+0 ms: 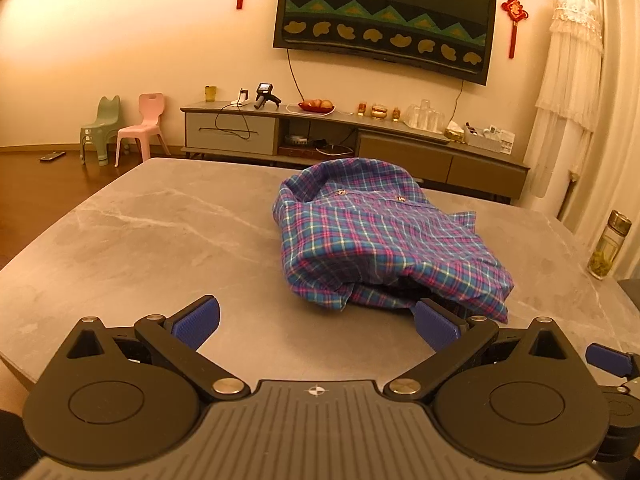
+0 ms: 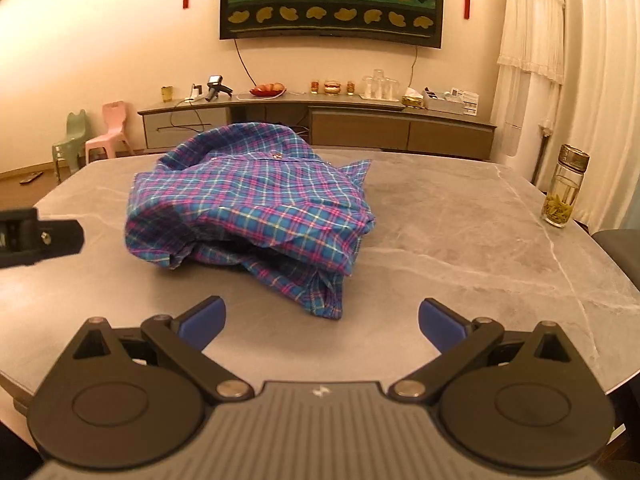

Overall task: Fold clothes
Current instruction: 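Move both grippers toward the crumpled plaid shirt on the table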

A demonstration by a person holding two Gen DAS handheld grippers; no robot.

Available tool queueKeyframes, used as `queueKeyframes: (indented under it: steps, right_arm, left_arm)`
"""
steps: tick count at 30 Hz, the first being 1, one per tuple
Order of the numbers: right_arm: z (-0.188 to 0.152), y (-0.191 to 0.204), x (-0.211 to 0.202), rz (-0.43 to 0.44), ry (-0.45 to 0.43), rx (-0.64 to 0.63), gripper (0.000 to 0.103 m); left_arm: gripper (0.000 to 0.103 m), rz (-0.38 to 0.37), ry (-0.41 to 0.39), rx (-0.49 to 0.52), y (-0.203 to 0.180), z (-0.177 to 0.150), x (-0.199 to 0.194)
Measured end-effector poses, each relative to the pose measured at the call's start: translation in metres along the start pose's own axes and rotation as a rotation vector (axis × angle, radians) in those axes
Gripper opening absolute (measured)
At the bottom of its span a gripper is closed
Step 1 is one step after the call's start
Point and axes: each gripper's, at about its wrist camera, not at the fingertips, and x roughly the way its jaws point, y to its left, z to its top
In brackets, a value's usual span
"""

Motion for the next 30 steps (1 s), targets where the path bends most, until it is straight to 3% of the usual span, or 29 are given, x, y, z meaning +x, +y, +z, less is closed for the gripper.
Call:
queueKeyframes:
  steps: [8,12,16,19,20,21,22,23,24,26,30]
  right_arm:
    - [-0.001,0.000,-0.014,0.009,-0.006,0.007,0.103]
    - [-0.004,-0.005,-0.021,0.024,-0.016,0.017,0.102]
    - [-0.005,-0.004,-0.023,0.030,-0.019,0.013,0.098]
    - [-0.006,-0.004,-0.025,0.035,-0.017,0.013,0.090]
    - [-0.006,-0.004,-0.025,0.038,-0.018,0.014,0.081]
    - [-0.007,-0.004,-0.025,0.043,-0.018,0.015,0.062]
    - [-0.008,-0.005,-0.024,0.043,-0.012,0.020,0.049]
    - [-0.008,-0.005,-0.023,0.043,-0.006,0.026,0.022]
    - [-0.009,-0.006,-0.022,0.042,0.000,0.031,0.002]
    - [-0.011,-0.006,-0.022,0.045,0.001,0.033,0.000]
    - [-0.012,-0.002,-0.024,0.053,-0.015,0.016,0.000]
  left_arm:
    - [0.102,-0.042,-0.009,-0.016,-0.003,-0.006,-0.020]
    - [0.102,-0.053,0.016,0.040,-0.008,-0.005,-0.023]
    - [0.102,-0.050,0.019,0.077,-0.011,-0.008,-0.028]
    - [0.102,-0.084,0.034,0.072,-0.008,-0.011,-0.028]
    - [0.094,-0.099,0.036,0.072,-0.006,-0.012,-0.027]
    - [0.088,-0.107,0.036,0.073,-0.005,-0.013,-0.027]
    - [0.068,-0.111,0.036,0.078,-0.005,-0.014,-0.027]
    - [0.045,-0.114,0.037,0.084,-0.005,-0.014,-0.027]
    - [0.037,-0.118,0.037,0.091,-0.006,-0.015,-0.027]
    - [0.008,-0.124,0.036,0.104,-0.006,-0.016,-0.028]
    - [0.000,-0.123,0.027,0.106,-0.006,-0.016,-0.030]
